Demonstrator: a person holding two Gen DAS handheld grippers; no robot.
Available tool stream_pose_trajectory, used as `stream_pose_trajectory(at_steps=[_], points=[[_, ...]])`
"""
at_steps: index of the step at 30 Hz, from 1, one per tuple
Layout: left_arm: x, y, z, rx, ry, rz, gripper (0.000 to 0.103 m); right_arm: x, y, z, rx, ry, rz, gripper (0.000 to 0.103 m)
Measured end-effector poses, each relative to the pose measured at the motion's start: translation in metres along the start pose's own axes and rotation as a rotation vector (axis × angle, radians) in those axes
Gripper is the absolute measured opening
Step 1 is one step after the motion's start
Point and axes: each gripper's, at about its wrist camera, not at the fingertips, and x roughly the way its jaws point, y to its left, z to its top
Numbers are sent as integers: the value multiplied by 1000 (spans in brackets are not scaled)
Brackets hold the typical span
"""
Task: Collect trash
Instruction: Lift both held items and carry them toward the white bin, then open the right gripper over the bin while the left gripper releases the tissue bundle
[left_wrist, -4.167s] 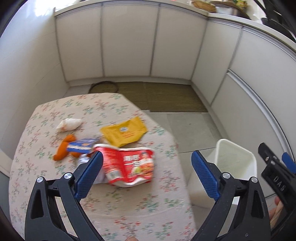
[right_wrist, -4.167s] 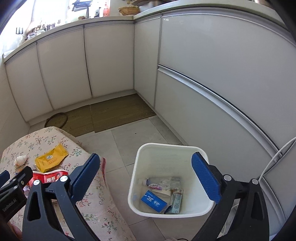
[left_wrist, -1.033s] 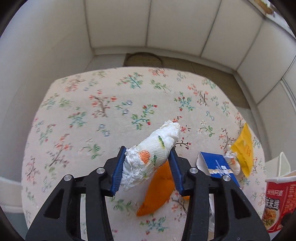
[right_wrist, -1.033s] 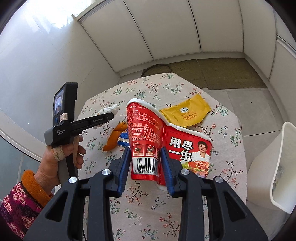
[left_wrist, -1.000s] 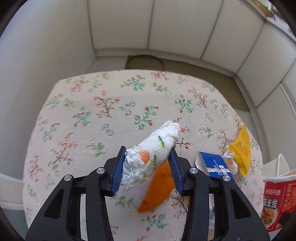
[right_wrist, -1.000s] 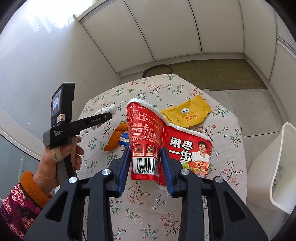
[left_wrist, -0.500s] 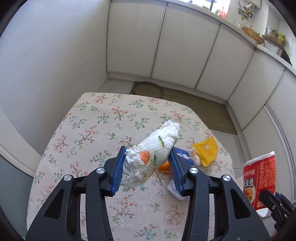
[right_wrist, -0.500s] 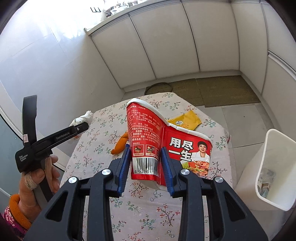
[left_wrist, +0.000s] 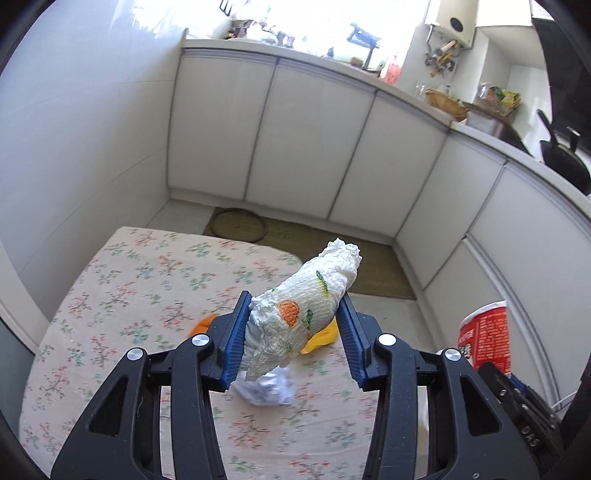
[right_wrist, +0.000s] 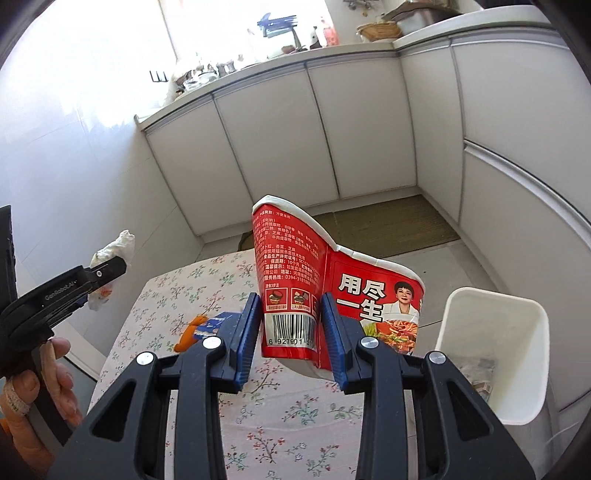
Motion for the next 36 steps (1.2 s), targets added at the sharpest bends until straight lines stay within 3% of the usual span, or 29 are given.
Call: stream_pose_trajectory(at_steps=[7, 16, 23, 25, 27, 34, 36], points=[[7, -42, -7, 15, 6, -73, 44, -18, -35, 5, 21, -64, -125, 34], [29, -101, -34, 99, 56, -145, 44, -31, -121, 5, 160, -57, -299, 34], [38, -140, -60, 145, 84, -185, 44, -42, -180, 4, 262, -62, -355, 35], [44, -153, -68, 152, 106, -196, 44, -44, -192, 4, 281, -57, -363, 38], [51, -168, -73, 158, 131, -211, 44, -46, -199, 3, 286, -46, -380, 54], [56, -226, -86, 236, 147, -262, 44, -76, -225, 1, 322, -121, -547, 83], [58, -241, -88, 258, 152, -276, 44, -83, -231, 1, 320, -137, -605, 86]])
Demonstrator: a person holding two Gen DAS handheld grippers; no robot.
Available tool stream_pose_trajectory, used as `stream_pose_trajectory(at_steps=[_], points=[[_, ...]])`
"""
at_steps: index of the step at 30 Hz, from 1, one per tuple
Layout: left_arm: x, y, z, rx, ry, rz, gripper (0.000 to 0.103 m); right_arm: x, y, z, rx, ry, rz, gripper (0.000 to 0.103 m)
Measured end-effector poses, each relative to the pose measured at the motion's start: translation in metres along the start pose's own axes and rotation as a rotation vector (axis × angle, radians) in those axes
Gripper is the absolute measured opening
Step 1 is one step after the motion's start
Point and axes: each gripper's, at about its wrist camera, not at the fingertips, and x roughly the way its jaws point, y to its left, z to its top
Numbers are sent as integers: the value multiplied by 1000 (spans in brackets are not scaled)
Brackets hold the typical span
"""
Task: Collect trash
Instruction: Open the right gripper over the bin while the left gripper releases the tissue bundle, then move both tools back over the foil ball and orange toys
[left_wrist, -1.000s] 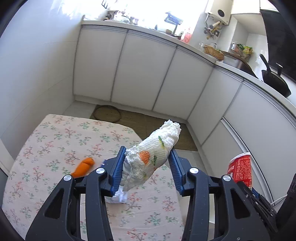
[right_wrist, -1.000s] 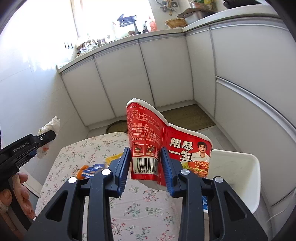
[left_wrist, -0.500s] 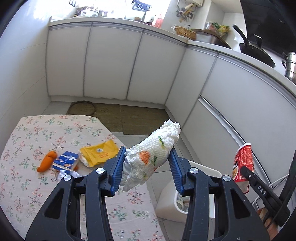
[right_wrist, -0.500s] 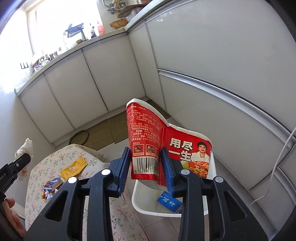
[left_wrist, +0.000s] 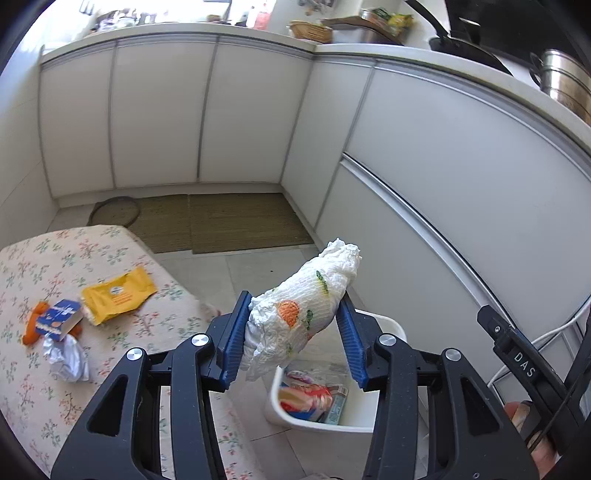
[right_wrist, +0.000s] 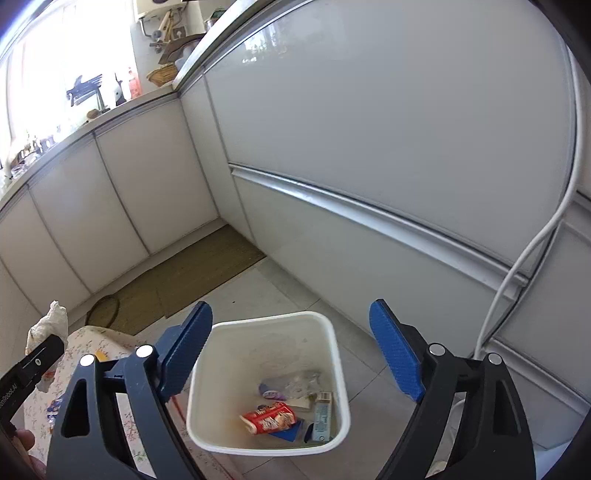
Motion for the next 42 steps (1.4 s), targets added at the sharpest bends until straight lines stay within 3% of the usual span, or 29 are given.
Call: stream_pose_trajectory(at_steps=[5, 14, 21, 28, 42], points=[[20, -32, 2, 58, 28, -34, 44, 5, -27, 5, 21, 5, -95, 89], [63, -73, -4, 111, 121, -88, 45, 14, -62, 9, 76, 39, -165, 89], [84, -71, -2, 49, 193, -115, 51, 20, -71, 10, 99, 57, -181, 89], [79, -67, -4, 46, 174, -91, 75, 15, -62, 8, 76, 45, -185, 89], [37, -57, -4, 120, 9, 72, 75, 5, -25, 2, 14, 7, -147, 89]])
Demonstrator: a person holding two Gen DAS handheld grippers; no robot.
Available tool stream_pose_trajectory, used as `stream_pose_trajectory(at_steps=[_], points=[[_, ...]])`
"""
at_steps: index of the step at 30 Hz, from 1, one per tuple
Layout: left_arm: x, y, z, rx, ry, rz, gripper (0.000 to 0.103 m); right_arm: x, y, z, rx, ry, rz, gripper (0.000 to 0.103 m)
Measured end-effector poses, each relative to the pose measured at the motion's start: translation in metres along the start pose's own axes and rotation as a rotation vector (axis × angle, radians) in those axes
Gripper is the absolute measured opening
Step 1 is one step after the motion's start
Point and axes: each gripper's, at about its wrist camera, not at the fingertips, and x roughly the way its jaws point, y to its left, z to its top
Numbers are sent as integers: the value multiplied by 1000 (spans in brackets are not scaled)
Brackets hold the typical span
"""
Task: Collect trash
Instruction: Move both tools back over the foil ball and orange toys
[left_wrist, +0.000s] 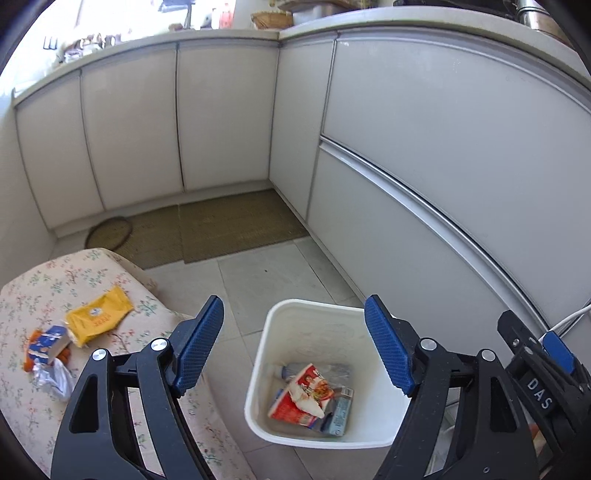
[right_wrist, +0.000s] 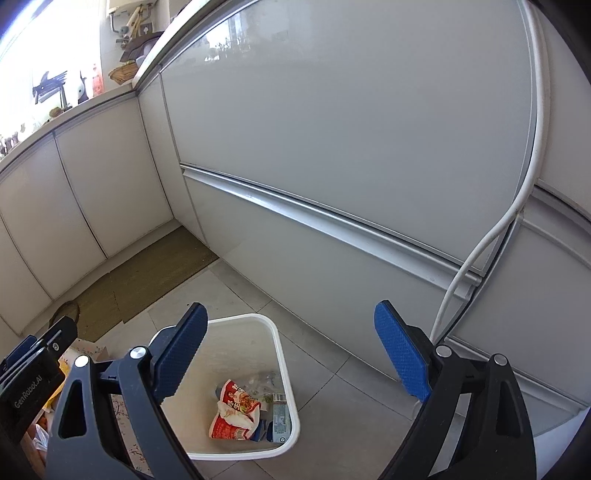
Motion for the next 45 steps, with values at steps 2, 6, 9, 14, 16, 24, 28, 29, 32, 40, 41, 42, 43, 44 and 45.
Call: stream_pose_trajectory(at_steps=[2, 6, 9, 14, 16, 24, 28, 29, 32, 40, 41, 42, 43, 44, 45], points=[[-10, 9, -1, -14, -23, 16, 76, -4, 9, -3, -10, -7, 16, 92], [-27, 31, -6, -41, -49, 50, 79, -18, 31, -10, -31, -41, 60, 96], [-35, 52, -9, -57, -55, 76, 79, -27, 51, -16, -71, -60, 87, 96], [-46, 88, -16, -85, -54, 119, 79, -35, 87, -28, -139, -55, 131, 96], [-50, 106, -20, -98, -52, 141, 79, -39, 103, -33, -162, -51, 152, 96], [-68, 175, -28, -181, -52, 215, 79, -60, 174, -62, -284, -50, 234, 96], [-78, 207, -36, -214, -47, 245, 79, -70, 206, -76, -327, -49, 265, 96], [-79, 214, -37, -222, -46, 252, 79, -74, 214, -79, -336, -51, 274, 96], [-87, 238, -43, -251, -39, 276, 79, -82, 237, -89, -370, -54, 297, 96], [-111, 300, -60, -317, -23, 357, 79, -99, 297, -118, -460, -45, 351, 96], [-113, 307, -62, -325, -18, 367, 79, -100, 305, -123, -473, -40, 360, 96], [-115, 313, -64, -332, -15, 376, 79, -102, 311, -127, -484, -38, 366, 96], [-118, 321, -66, -340, -12, 386, 79, -104, 319, -133, -500, -34, 374, 96], [-121, 328, -68, -348, -8, 395, 79, -105, 327, -139, -516, -28, 382, 96], [-123, 335, -70, -357, -1, 407, 79, -106, 333, -144, -528, -22, 389, 96]])
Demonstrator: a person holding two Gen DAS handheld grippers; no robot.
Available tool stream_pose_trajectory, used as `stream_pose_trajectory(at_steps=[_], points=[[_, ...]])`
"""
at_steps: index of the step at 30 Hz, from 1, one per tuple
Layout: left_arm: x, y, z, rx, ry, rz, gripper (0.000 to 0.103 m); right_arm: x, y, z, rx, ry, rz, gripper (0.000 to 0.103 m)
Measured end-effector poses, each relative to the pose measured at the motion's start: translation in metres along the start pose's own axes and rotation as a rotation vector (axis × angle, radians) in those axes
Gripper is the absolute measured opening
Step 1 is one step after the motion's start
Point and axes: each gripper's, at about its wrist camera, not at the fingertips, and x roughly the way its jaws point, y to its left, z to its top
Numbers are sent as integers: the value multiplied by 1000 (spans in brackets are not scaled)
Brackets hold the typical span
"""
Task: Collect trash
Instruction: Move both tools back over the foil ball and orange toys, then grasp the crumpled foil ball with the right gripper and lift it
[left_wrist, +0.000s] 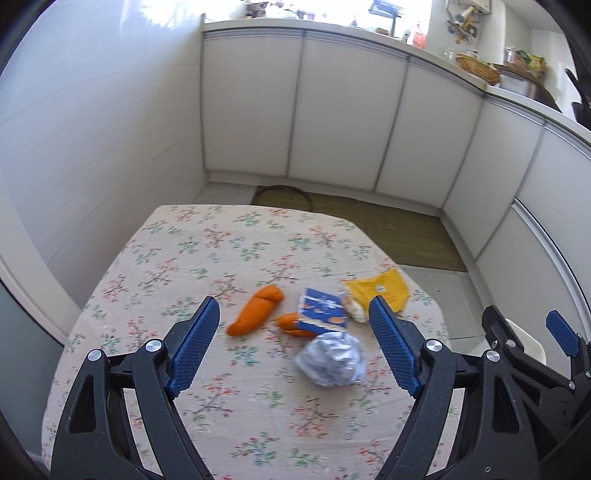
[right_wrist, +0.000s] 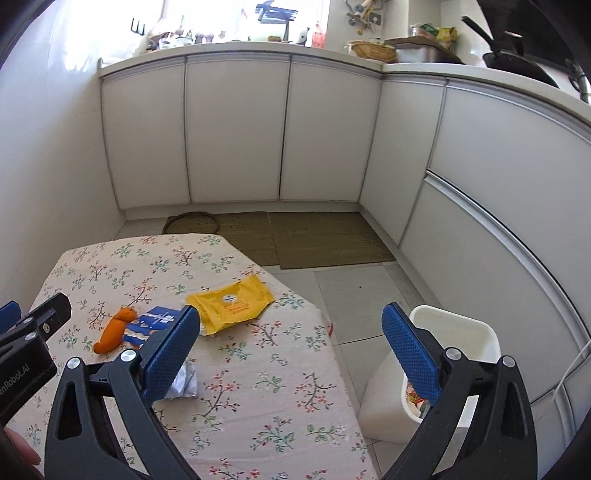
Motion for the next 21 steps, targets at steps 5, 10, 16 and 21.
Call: stream_pose_trajectory(at_steps=[5, 10, 16, 21], points=[[2, 31, -1, -21, 22, 45, 79, 7, 35, -4, -44, 20, 35, 96], [5, 61, -4, -45, 43, 90, 80, 16, 63, -9, -83, 63, 82, 96], [8, 91, -4, -74, 59, 119, 80, 41, 102, -29, -182, 182, 148, 96], [15, 112, -3, -112, 89, 128, 80, 73, 123, -43, -216, 285, 189, 96]])
